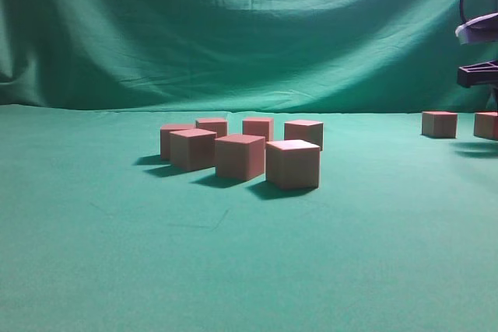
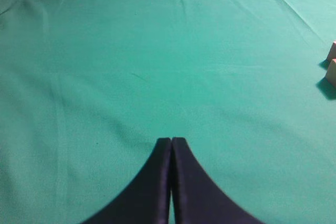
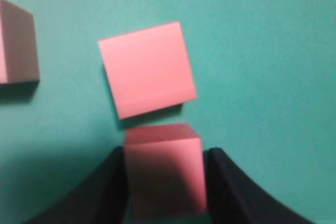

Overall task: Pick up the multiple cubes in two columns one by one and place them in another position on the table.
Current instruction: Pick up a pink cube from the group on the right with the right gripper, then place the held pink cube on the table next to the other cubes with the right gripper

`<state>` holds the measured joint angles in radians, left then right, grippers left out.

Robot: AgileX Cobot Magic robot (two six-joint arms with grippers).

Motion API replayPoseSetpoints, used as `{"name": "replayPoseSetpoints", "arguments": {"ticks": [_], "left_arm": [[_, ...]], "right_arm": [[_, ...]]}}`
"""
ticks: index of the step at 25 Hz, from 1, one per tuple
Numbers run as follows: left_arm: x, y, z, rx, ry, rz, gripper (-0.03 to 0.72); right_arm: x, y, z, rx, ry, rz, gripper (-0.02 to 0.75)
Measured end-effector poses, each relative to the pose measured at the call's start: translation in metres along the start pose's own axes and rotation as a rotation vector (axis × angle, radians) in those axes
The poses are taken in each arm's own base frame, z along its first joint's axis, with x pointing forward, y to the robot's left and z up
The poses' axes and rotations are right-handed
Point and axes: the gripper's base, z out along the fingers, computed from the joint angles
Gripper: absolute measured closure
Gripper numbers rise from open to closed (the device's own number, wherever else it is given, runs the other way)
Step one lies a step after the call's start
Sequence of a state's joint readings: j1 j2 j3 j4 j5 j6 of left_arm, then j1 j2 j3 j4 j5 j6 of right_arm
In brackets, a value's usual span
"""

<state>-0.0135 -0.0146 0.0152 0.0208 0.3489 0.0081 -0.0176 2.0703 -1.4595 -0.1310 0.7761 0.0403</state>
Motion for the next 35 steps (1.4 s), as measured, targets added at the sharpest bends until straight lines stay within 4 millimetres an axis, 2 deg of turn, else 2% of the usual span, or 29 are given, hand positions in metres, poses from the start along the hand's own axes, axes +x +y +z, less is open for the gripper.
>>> {"name": "replayPoseSetpoints", "arguments": {"ticks": [1,5,8,11,15,17,19,22,25,29,35], "left_arm": [[0.0,0.0,0.0,0.0,0.0,0.0,0.688],[0.0,0.0,0.0,0.0,0.0,0.0,0.688],[0.0,0.0,0.0,0.0,0.0,0.0,0.688],[0.0,0.0,0.0,0.0,0.0,0.0,0.688],[0.0,0.0,0.0,0.0,0.0,0.0,0.688],[0.0,0.0,0.0,0.0,0.0,0.0,0.688],[0.0,0.0,0.0,0.0,0.0,0.0,0.688],[0.0,0.0,0.0,0.0,0.0,0.0,0.688],[0.0,0.0,0.0,0.0,0.0,0.0,0.688],[0.0,0.0,0.0,0.0,0.0,0.0,0.688],[0.0,0.0,0.0,0.0,0.0,0.0,0.688]], "right_arm": [[0.0,0.0,0.0,0.0,0.001,0.0,0.482],[0.0,0.0,-0.003,0.001,0.023,0.003,0.475],[-0.001,0.001,-0.016,-0.029,0.077,0.037,0.475],[-0.003,0.003,-0.05,-0.077,0.063,0.074,0.475],[0.005,0.016,-0.117,-0.119,0.016,0.054,0.475],[0.015,0.031,-0.145,-0.137,0.019,0.011,0.475],[0.023,0.054,-0.167,-0.162,0.009,-0.055,0.475],[0.039,0.098,-0.192,-0.203,-0.026,-0.189,0.475],[0.07,0.149,-0.206,-0.248,-0.024,-0.36,0.475],[0.118,0.199,-0.205,-0.264,0.03,-0.573,0.475],[0.165,0.238,-0.182,-0.287,0.021,-0.647,0.475]]}}
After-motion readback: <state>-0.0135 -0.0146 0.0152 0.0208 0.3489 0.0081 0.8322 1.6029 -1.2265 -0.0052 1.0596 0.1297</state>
